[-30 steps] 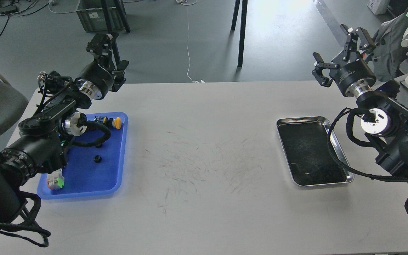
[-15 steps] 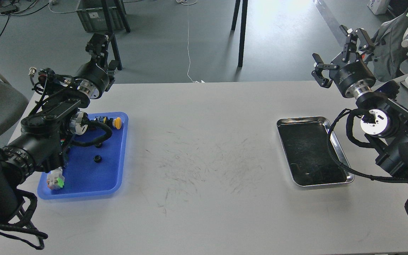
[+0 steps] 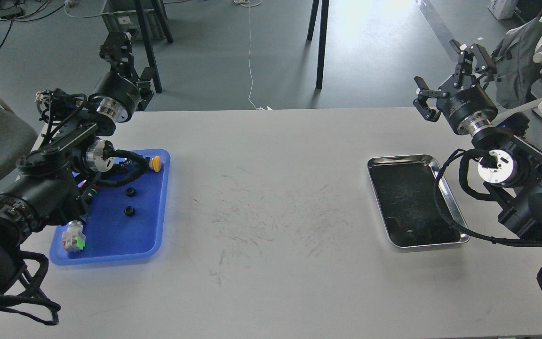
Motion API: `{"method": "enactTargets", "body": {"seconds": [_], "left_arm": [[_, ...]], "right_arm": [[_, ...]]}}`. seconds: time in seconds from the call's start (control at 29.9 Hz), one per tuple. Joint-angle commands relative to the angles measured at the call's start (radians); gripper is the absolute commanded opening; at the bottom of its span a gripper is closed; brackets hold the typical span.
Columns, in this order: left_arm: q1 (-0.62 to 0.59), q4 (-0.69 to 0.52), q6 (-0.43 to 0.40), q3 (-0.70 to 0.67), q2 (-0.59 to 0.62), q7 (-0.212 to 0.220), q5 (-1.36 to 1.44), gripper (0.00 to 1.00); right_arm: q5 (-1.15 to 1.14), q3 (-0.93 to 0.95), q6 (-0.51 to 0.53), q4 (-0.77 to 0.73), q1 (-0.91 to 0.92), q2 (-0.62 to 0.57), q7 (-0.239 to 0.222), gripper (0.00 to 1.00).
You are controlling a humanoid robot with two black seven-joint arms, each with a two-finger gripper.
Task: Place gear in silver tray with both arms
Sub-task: 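Raise and reposition the left gripper above the gears in the blue tray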
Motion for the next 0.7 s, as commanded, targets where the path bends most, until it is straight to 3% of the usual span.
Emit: {"method": "enactTargets", "body": {"seconds": [0.0, 0.23, 0.47, 0.67], "left_arm": [[0.001, -0.020, -0.012, -0.070, -0.005, 0.000, -0.006, 0.99], [-0.022, -0.093, -0.001, -0.009, 0.014, 0.000, 0.007, 0.99], [-0.137, -0.144, 0.070, 0.267, 0.093, 0.000, 0.001, 0.99], [-0.161, -0.173, 0.085, 0.480, 0.172, 0.000, 0.005, 0.99]], "right_arm": [[0.000, 0.000, 0.000, 0.000, 0.001, 0.000, 0.000, 0.99], [0.000, 0.000, 0.000, 0.001, 0.000, -0.003, 0.000, 0.99], [0.000, 0.002, 0.002, 0.000, 0.000, -0.003, 0.000, 0.99], [0.000, 0.002, 0.002, 0.000, -0.002, 0.000, 0.000, 0.99]]}}
